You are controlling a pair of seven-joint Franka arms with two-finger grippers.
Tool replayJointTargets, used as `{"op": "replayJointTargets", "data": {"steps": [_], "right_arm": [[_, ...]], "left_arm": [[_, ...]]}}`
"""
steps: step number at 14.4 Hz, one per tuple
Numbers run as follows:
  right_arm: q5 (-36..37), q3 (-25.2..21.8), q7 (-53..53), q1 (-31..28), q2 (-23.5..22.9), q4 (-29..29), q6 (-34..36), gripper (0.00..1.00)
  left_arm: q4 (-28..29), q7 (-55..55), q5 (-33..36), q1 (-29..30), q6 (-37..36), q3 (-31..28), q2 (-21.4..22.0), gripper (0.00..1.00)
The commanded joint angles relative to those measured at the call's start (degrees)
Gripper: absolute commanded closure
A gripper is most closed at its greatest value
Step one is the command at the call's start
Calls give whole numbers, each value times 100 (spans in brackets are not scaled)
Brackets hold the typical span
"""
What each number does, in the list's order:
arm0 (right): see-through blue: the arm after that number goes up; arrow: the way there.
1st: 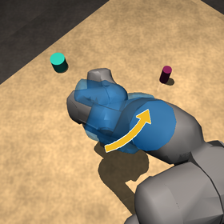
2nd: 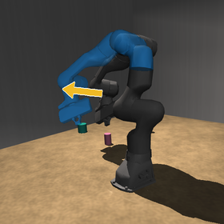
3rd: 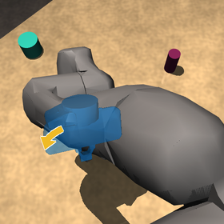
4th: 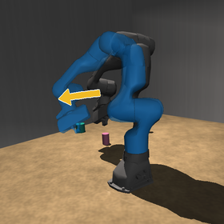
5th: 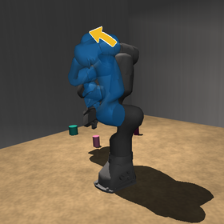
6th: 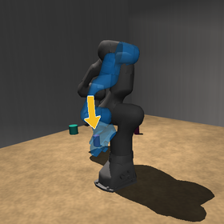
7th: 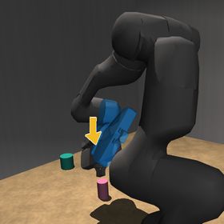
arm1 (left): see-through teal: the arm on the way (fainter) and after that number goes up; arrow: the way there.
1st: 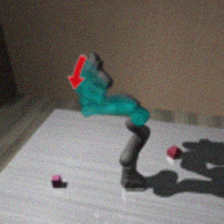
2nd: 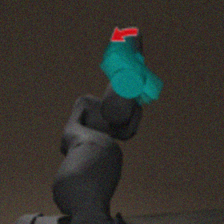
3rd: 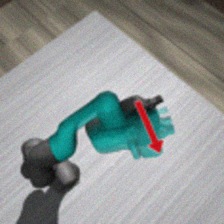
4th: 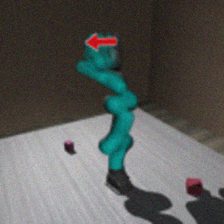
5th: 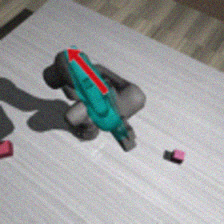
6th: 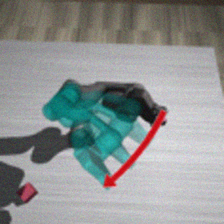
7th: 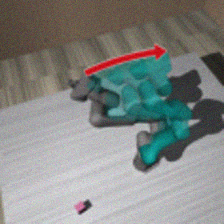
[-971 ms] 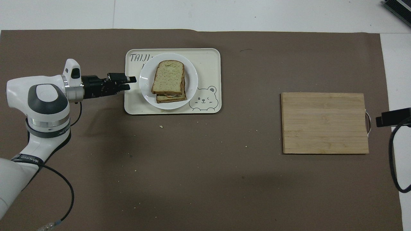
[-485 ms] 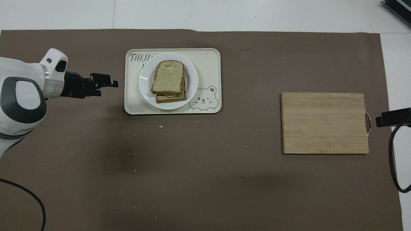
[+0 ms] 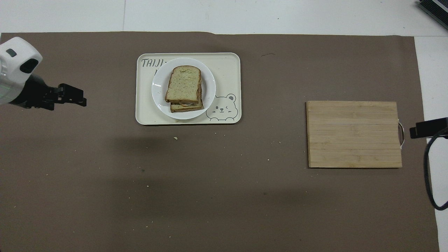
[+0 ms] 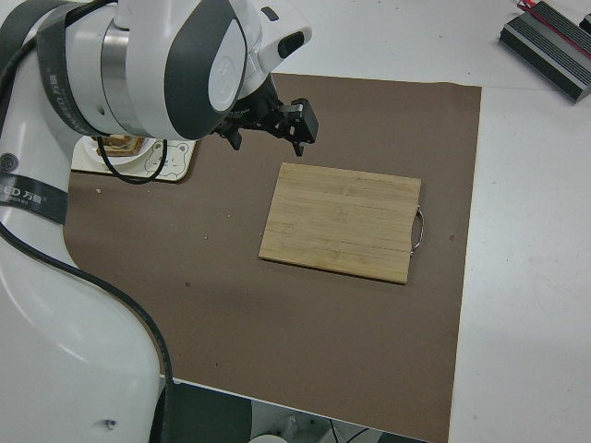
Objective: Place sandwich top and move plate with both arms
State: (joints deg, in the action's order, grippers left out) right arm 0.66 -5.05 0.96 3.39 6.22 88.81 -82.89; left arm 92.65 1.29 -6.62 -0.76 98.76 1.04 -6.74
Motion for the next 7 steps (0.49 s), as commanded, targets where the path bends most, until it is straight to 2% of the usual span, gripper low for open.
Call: {"op": "replayJointTargets", "data": {"steps": [1,4,7], "right_arm": [[-66,4,97,-49,46,75,-16,0],[-75,4,97,-49,46,75,-16,0],[-75,4,97,-49,46,75,-16,0]], "left_arm": [[-283,74,344,-55,-393,2,207,0],[-300,39,547,-29,-840,28,550,0],[-450,21,856,-47,-1052,72,613,0]]}}
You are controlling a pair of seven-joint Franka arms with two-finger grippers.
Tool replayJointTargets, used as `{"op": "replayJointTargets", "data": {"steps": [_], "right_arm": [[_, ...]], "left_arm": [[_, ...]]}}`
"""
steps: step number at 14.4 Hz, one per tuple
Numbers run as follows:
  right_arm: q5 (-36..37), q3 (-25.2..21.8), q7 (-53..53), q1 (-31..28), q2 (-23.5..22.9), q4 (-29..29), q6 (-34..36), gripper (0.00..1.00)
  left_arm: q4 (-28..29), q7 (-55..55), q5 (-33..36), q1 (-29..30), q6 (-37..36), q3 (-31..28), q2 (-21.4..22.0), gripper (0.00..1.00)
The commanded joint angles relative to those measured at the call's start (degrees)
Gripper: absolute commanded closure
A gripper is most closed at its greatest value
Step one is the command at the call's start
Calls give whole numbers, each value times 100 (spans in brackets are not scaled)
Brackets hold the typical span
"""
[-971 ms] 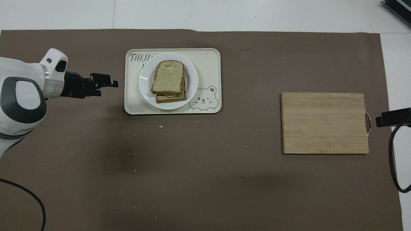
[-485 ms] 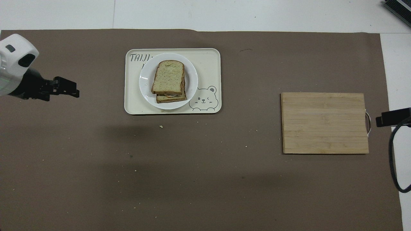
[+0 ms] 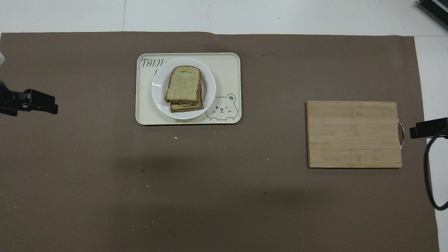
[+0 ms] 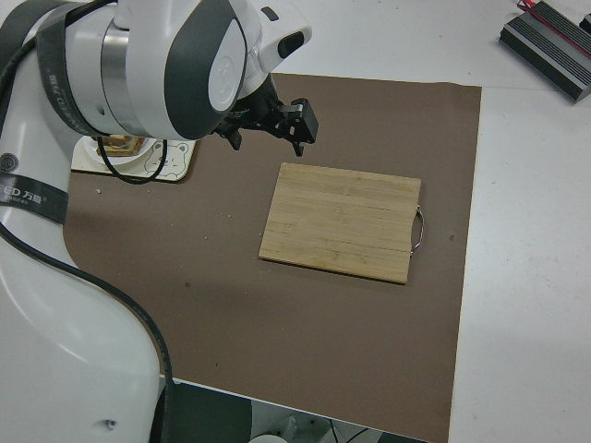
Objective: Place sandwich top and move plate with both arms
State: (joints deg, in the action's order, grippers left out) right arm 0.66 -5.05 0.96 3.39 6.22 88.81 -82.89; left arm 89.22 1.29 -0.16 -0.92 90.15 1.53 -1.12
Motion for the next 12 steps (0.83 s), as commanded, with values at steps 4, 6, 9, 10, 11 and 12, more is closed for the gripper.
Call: {"op": "replayJointTargets", "data": {"steps": [4,6,9,10,11,12], "right_arm": [[-75,4,97,-49,46,75,-16,0],[-66,4,97,-49,46,75,-16,0],[-75,4,97,-49,46,75,-16,0],[-75,4,97,-49,46,75,-16,0],[-66,4,97,-49,46,75,-16,0],[-66,4,97,-49,46,75,-16,0]], "left_arm": [[-62,-41,-45,57,-199,-48,121,0],[-62,-23,-90,57,-199,-48,121,0],[-80,-23,-90,57,-199,-48,121,0],[-106,-23,-90,57,-191,-57,121,0],[-106,-15,-90,49,-182,-57,121,0],[-106,-15,-90,48,-191,-57,121,0]]}}
